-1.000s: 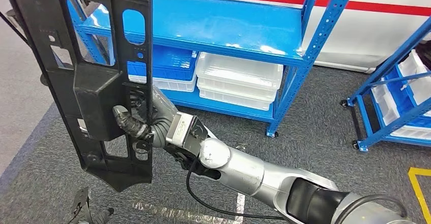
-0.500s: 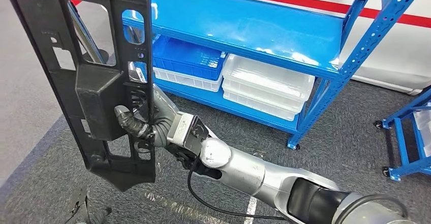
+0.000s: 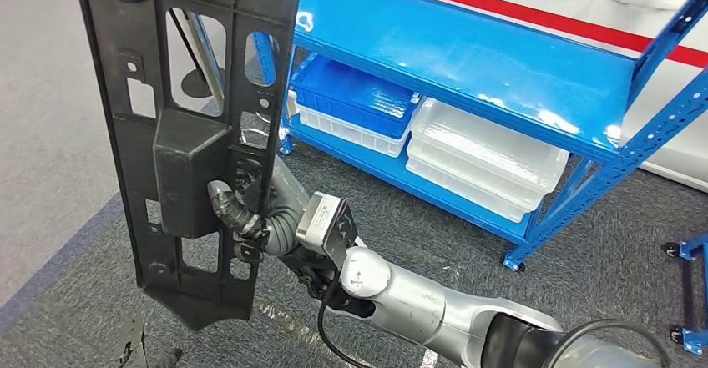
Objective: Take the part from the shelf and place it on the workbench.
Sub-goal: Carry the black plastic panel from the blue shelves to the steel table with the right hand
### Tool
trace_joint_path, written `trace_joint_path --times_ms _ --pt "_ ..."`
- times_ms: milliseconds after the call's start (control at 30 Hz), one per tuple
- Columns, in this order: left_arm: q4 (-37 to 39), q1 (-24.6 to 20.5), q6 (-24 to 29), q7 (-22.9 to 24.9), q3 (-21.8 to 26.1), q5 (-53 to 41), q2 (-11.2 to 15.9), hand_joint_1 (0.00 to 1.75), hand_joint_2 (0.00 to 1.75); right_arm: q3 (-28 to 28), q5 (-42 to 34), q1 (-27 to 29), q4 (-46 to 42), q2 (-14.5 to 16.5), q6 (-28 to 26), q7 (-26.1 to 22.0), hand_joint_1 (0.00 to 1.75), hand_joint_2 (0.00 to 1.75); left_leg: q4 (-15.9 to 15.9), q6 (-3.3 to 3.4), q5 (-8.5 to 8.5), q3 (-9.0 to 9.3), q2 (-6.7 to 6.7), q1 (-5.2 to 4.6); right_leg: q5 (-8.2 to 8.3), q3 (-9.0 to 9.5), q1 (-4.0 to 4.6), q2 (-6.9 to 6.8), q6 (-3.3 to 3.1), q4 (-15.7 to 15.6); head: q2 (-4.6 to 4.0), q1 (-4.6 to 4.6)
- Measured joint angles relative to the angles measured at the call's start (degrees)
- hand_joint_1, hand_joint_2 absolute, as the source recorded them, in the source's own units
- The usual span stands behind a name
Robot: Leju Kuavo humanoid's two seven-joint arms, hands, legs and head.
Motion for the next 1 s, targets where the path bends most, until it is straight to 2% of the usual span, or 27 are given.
trace_joint_path --times_ms 67,100,133,167,200,233,267,333,400,467,500,533,600,667,700,733,767,833,867,900,967,1000 --pt "0.0 0.4 -1.2 0.6 0.0 -1.2 -0.7 0.00 1.75 -0.2 -0.1 0.4 -0.3 -0.2 -0.5 0.1 1.75 1.75 -1.0 1.03 0.33 0.99 -1.11 0.32 -2.41 -1.69 -0.01 2.34 0.12 4.2 0.00 -0.01" --pt "0.0 0.6 -1.9 1.2 0.0 -2.0 -1.0 0.00 1.75 -0.3 0.0 0.7 -0.4 -0.3 -0.8 -0.1 1.75 1.75 -1.1 1.43 0.34 1.11 -1.72 0.26 -3.93 -3.45 0.12 3.50 0.02 7.7 -0.01 -0.02" --pt "0.0 0.9 -2.5 1.8 -0.1 -2.7 -1.4 0.00 1.75 -0.4 0.1 1.0 -0.4 -0.4 -1.0 -0.3 1.75 1.75 -1.0 1.68 0.31 1.12 -2.39 0.23 -5.22 -5.56 0.18 4.11 -0.05 11.4 -0.01 -0.02" --pt "0.0 1.3 -2.8 2.3 -0.1 -3.0 -1.6 0.00 1.75 -0.5 0.2 1.5 -0.5 -0.6 -1.2 -0.5 1.75 1.75 -0.9 1.71 0.23 1.11 -3.16 0.23 -5.66 -7.17 0.24 4.38 -0.03 13.8 -0.01 -0.02" --pt "-0.1 1.8 -2.8 2.6 -0.1 -3.2 -1.8 0.00 1.75 -0.7 0.3 2.0 -0.5 -0.8 -1.3 -0.7 1.75 1.75 -0.7 1.69 0.12 1.10 -4.00 0.26 -5.18 -8.09 0.22 4.52 0.03 14.7 -0.01 -0.03" --pt "-0.1 2.2 -2.7 2.7 -0.1 -3.2 -1.9 0.00 1.75 -0.9 0.4 2.4 -0.6 -0.9 -1.3 -0.8 1.75 1.75 -0.3 1.55 -0.08 1.04 -4.83 0.36 -3.55 -7.86 0.14 4.64 0.12 13.3 -0.01 -0.03" --pt "-0.1 2.4 -2.4 2.6 -0.1 -3.1 -1.9 0.00 1.75 -1.2 0.5 2.6 -0.7 -1.0 -1.4 -0.9 1.75 1.75 0.2 1.30 -0.38 0.92 -5.59 0.52 -1.28 -6.62 -0.02 4.98 0.28 10.0 -0.01 -0.02" --pt "0.0 2.3 -1.8 2.2 -0.1 -2.8 -1.9 0.00 1.75 -1.5 0.5 2.8 -0.9 -1.1 -1.3 -1.1 1.75 1.75 2.0 0.56 -1.24 0.16 -6.89 0.78 1.53 -3.98 -0.49 6.96 0.55 3.8 -0.01 -0.04" --pt "0.0 2.2 -1.1 1.6 -0.1 -2.8 -1.8 0.00 1.75 -1.6 0.2 3.3 -1.3 -1.2 -1.2 -1.5 1.75 1.75 3.1 0.04 -1.71 -0.81 -7.84 0.82 1.62 -3.17 -0.56 8.00 0.38 1.9 -0.01 -0.06" --pt "0.0 2.3 -0.6 1.0 -0.1 -2.9 -1.7 0.00 1.75 -1.8 -0.2 3.9 -1.5 -1.3 -1.0 -2.0 1.75 1.75 3.3 -0.17 -1.73 -1.39 -8.46 0.87 1.70 -3.17 -0.44 6.86 -0.22 1.9 -0.01 -0.05" --pt "0.0 2.4 -0.4 0.7 -0.1 -3.0 -1.6 0.00 1.75 -1.9 -0.5 4.1 -1.5 -1.2 -0.9 -2.3 1.75 1.75 3.7 -0.35 -2.04 -1.68 -7.81 0.82 1.73 -3.10 -0.50 6.35 -0.51 1.8 -0.01 -0.17" --pt "0.0 2.4 -0.3 0.7 -0.1 -3.1 -1.6 0.00 1.75 -1.9 -0.7 4.2 -1.6 -1.2 -0.8 -2.5 1.75 1.75 5.0 -0.63 -2.77 -2.33 -6.61 0.82 1.74 -2.97 -0.59 5.76 -0.80 1.7 -0.01 -0.30" --pt "0.0 2.5 -0.3 0.8 -0.1 -3.3 -1.7 0.00 1.75 -1.9 -1.2 4.4 -1.7 -1.2 -0.5 -3.0 1.75 1.75 10.3 -1.23 -5.40 -4.91 -3.54 0.92 1.67 -2.68 -0.54 4.63 -1.15 1.5 -0.01 -0.59" --pt "-0.1 2.7 0.0 1.3 -0.1 -3.6 -1.9 0.00 1.75 -2.0 -1.7 4.8 -1.7 -1.2 -0.3 -3.3 1.75 1.75 16.5 -1.50 -7.53 -8.12 -2.32 1.18 1.51 -2.53 -0.31 3.31 -1.30 1.4 -0.01 -0.63" --pt "-0.1 2.9 0.4 1.6 -0.1 -3.8 -1.9 0.00 1.75 -2.0 -2.0 5.0 -1.7 -1.2 -0.2 -3.4 1.75 1.75 17.6 -1.44 -7.43 -8.79 -2.16 1.20 1.37 -2.45 -0.22 2.65 -1.33 1.4 -0.01 -0.63" --pt "-0.1 3.1 1.0 1.8 -0.1 -3.9 -1.9 0.00 1.75 -2.0 -2.2 5.2 -1.7 -1.2 0.0 -3.5 1.75 1.75 16.7 -1.23 -6.37 -8.40 -2.06 1.15 1.21 -2.29 -0.12 2.01 -1.34 1.4 -0.01 -0.63" --pt "-0.1 3.2 1.4 1.8 -0.1 -3.7 -1.8 0.00 1.75 -2.0 -2.4 5.4 -1.7 -1.1 0.2 -3.6 1.75 1.75 13.7 -0.87 -4.49 -6.89 -1.74 1.00 1.02 -1.99 -0.03 1.37 -1.36 1.3 -0.01 -0.63" --pt "-0.1 3.1 2.2 1.3 -0.1 -3.2 -1.5 0.00 1.75 -2.0 -2.5 5.5 -1.7 -1.1 0.5 -3.8 1.75 1.75 6.2 0.06 -1.51 -2.93 0.97 0.06 0.74 -1.12 0.23 0.12 -1.29 0.8 -0.01 -0.63" --pt "-0.1 3.0 2.5 0.9 -0.1 -2.8 -1.3 0.00 1.75 -2.0 -2.4 5.5 -1.7 -1.1 0.6 -4.0 1.75 1.75 3.5 0.50 -0.84 -1.48 2.29 -0.52 0.71 -0.75 0.35 -0.50 -1.18 0.4 -0.01 -0.63" --pt "-0.1 2.8 2.9 0.6 -0.1 -2.5 -1.1 0.00 1.75 -2.0 -2.4 5.5 -1.7 -1.1 0.7 -4.0 1.75 1.75 2.1 0.79 -0.83 -0.80 3.14 -1.01 0.72 -0.46 0.47 -1.17 -1.04 0.0 -0.01 -0.62" --pt "-0.1 2.8 3.6 0.2 -0.1 -2.7 -0.7 0.00 1.75 -2.0 -2.2 5.6 -1.7 -1.1 0.7 -4.0 1.75 1.75 0.8 1.14 -0.74 -0.14 2.14 -1.26 0.60 0.14 0.69 -2.52 -0.61 -0.7 -0.01 -0.62" --pt "-0.1 2.9 3.4 0.1 -0.1 -3.7 -0.4 0.00 1.75 -2.0 -2.2 5.6 -1.7 -1.1 0.6 -4.0 1.75 1.75 0.2 1.25 -0.56 0.36 1.36 -1.07 0.32 0.47 0.68 -2.22 -0.37 -0.6 -0.01 -0.59"
